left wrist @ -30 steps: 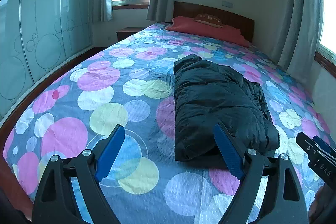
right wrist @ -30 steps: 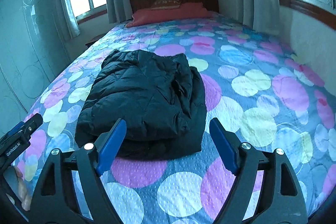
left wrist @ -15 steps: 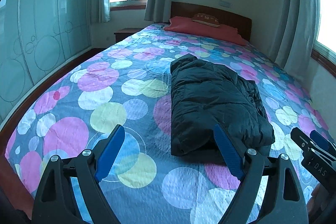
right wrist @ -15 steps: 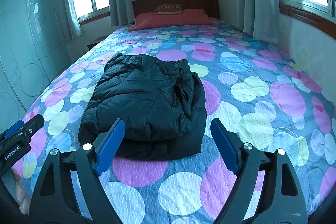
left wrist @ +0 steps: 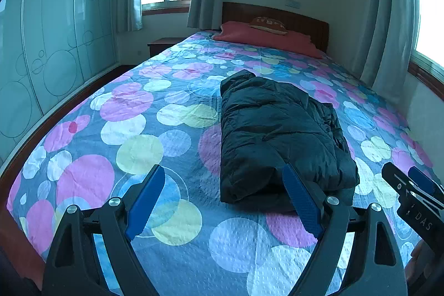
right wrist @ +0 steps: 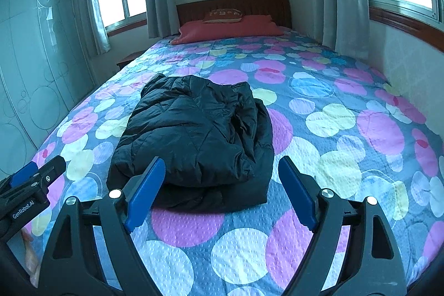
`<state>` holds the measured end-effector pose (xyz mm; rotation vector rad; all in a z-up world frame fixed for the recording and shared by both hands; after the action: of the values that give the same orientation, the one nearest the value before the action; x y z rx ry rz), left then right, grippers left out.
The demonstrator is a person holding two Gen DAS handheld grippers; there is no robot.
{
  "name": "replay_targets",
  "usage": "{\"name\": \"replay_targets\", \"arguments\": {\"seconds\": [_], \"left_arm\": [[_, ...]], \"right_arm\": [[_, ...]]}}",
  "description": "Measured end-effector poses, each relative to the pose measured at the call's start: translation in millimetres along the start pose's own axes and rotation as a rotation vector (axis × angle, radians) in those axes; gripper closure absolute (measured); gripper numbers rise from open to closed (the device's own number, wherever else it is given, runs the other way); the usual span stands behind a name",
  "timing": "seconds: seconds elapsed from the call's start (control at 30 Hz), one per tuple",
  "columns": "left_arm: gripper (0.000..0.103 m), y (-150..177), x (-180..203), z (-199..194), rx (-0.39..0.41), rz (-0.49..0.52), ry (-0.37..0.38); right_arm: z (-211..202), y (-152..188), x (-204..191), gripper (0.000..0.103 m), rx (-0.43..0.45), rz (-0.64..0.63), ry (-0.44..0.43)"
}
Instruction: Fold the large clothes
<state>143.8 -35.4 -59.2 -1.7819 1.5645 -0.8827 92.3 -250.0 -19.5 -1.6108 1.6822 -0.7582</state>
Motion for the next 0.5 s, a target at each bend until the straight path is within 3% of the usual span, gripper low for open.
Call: {"name": "replay_targets", "arguments": {"seconds": [0.5], "left_arm": [[0.017,0.1,-1.4,-0.2,0.002,-0.006,0.000]], "right_arm": [[-1.7,-1.1,-6.0,0.018,0.006,-0.011,-0.003]]}}
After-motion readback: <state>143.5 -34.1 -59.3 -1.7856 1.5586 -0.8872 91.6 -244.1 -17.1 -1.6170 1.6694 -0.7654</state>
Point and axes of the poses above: each gripper's, at about its wrist camera, not at the fingertips, and z roughly the way its jaws point, x to its right, y to its underside, the point moved 7 cm from there along z, roughly the way its jaws point
